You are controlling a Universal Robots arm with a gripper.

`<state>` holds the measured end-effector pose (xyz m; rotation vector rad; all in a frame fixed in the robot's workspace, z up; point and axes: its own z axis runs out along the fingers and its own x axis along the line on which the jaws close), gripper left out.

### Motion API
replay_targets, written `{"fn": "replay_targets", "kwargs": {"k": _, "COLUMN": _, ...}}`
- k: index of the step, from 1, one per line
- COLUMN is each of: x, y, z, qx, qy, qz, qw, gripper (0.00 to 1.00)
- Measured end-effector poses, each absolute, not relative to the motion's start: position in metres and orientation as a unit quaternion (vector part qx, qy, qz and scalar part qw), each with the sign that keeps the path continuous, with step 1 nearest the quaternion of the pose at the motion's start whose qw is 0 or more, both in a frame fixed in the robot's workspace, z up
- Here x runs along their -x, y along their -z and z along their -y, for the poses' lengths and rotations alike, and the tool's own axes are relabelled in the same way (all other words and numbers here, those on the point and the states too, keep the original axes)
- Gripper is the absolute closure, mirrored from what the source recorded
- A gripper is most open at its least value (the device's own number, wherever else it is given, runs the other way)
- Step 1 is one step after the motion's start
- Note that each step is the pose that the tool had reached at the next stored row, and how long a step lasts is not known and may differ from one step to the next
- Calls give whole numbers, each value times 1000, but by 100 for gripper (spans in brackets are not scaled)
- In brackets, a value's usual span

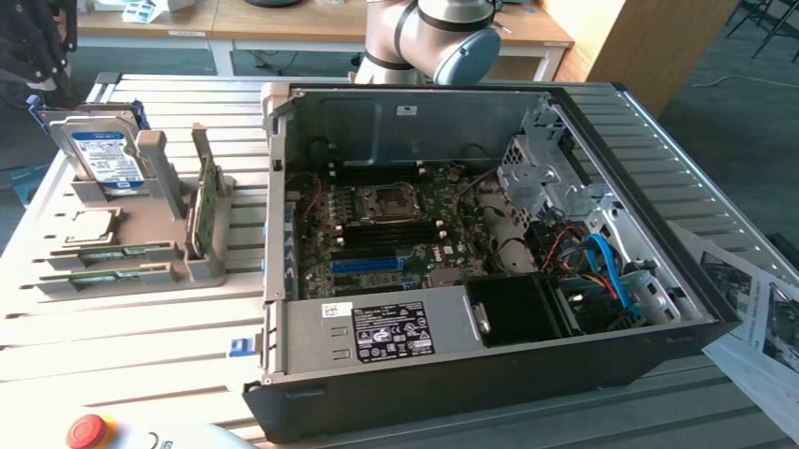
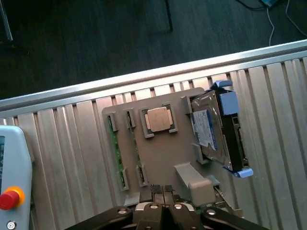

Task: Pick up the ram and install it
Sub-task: 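Pick up the ram and move it above insertion slot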

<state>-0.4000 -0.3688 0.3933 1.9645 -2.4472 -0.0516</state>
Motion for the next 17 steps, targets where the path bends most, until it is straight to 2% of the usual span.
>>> {"fn": "replay_targets", "kwargs": {"k": 17, "x": 400, "y": -393, "z": 369, "qx": -710, "qy": 16, "qz": 704, "qw": 3, "gripper": 89}}
